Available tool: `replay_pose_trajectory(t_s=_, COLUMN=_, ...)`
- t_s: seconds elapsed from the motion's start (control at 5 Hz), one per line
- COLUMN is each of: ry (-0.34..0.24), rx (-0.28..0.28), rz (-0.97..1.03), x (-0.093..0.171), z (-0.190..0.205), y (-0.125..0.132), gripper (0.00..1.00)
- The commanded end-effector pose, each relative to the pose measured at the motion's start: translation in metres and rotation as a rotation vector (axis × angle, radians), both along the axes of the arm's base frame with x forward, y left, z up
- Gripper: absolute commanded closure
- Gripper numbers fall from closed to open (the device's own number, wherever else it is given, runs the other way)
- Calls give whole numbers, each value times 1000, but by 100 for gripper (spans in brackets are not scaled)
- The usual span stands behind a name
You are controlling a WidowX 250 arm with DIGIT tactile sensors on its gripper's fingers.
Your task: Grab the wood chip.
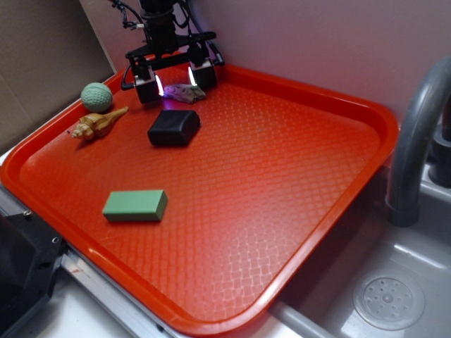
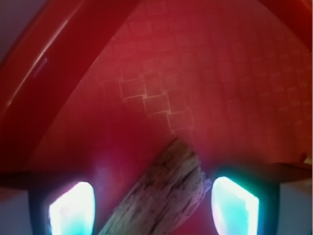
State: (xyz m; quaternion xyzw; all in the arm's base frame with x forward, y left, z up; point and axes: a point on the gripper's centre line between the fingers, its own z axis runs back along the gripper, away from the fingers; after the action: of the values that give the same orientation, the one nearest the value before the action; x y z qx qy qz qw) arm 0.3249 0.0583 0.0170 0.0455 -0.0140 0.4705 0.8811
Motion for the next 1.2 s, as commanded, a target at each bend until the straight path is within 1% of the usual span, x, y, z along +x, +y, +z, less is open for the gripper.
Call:
replay_pose_trajectory(t_s=0.0, ry=2, rx=24, rz=-122, x=-14, z=-12, y=-11, gripper=0)
replay_pose_trajectory(t_s=0.2, ry=4, rx=23, rz=-127, x=-13, z=-12, y=-11, gripper=100)
replay_pose_trajectory(t_s=0.4, ry=10, rx=34, rz=-131, x=-13, z=-15, y=-12, gripper=100)
replay_pose_trajectory(t_s=1.0, ry=-6, rx=58, rz=-123, x=-15, z=-15, y=-11, gripper=100)
